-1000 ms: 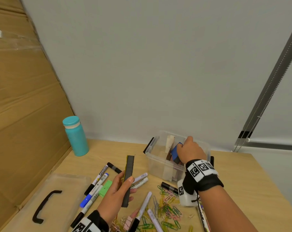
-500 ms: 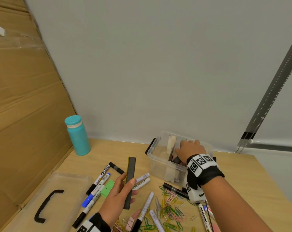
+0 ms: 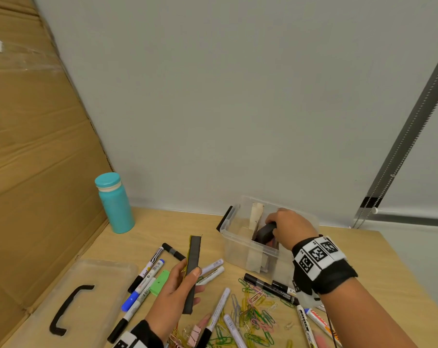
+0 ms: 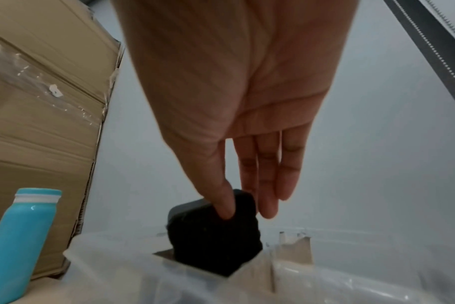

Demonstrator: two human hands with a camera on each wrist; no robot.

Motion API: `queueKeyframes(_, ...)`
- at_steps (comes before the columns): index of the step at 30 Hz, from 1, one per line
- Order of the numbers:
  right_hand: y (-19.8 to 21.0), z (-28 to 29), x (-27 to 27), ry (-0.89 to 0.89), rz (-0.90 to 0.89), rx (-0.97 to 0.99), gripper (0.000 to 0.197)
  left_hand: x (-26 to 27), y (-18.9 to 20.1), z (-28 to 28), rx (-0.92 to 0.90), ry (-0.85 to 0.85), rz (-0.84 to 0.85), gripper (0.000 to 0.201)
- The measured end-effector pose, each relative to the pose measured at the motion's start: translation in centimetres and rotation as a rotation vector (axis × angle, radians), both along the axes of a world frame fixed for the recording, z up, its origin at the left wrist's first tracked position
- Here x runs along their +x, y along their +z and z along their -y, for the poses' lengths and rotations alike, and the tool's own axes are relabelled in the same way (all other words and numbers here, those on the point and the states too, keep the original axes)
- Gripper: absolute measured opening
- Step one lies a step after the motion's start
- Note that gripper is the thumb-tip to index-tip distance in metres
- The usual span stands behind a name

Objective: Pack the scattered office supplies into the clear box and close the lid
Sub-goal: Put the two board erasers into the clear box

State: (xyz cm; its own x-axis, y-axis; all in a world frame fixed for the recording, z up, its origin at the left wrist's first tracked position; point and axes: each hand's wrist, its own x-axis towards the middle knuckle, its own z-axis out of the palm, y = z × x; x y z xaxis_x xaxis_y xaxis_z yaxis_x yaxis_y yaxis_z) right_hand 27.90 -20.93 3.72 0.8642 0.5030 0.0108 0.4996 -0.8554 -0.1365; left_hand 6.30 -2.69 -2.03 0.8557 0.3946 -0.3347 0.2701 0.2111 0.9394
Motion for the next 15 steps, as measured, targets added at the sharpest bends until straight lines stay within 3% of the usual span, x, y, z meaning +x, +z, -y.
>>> queueKeyframes(7, -0.1, -0.9, 0.2, -0.073, 0.151, -0.014, 0.018, -0.5, 0.3, -0.2, -0.035, 0.038, -0.005, 0.032)
queueKeyframes(11, -1.3, -1.4, 0.2, -0.073, 0.097, -0.155, 0.021, -0.5, 0.4, 0.0, -0.028, 0.022, -0.001, 0.036)
queueKeyframes(15, -2.5, -1.5, 0.3, -0.057, 0.076, -0.333, 0.023, -0.6, 0.4, 0.0, -0.029, 0.013, -0.002, 0.028)
